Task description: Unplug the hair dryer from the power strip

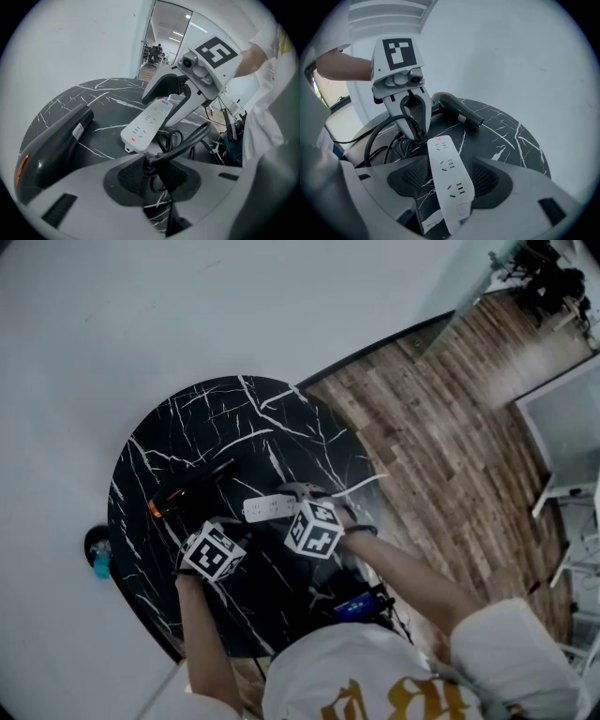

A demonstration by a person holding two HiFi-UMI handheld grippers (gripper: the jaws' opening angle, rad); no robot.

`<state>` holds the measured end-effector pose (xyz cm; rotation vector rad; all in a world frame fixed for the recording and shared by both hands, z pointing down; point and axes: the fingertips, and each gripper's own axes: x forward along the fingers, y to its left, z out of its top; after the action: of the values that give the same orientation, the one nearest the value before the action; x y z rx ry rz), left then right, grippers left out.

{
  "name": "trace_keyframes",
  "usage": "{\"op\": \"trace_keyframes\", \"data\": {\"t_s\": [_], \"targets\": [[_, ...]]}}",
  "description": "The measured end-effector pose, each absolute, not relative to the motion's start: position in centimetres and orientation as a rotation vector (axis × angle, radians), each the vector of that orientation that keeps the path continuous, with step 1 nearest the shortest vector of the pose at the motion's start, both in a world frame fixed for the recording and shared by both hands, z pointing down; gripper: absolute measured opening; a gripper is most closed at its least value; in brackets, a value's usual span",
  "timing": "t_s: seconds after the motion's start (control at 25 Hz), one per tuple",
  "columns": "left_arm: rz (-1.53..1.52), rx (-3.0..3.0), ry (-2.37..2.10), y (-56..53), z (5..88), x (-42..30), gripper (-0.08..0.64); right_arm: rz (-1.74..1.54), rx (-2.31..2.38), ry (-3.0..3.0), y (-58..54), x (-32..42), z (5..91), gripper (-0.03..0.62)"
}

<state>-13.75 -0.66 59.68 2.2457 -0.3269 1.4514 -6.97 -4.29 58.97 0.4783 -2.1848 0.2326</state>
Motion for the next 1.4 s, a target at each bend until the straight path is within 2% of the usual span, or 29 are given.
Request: {"op": "trace_keyframes", "data": {"t_s": [0.52,1.4], "targets": [[1.413,2.254,-0.326,-0.4,59.4,-13.3,0.153,0.345,0.611,-2.229,-4.0,-6.2,57.1,0.268],[1.323,2.256,-0.573,-0.3,57.1,-16.8,0.179,0.304,0.719,-2.233,-2.7,-3.0,54.6,0.268]]}}
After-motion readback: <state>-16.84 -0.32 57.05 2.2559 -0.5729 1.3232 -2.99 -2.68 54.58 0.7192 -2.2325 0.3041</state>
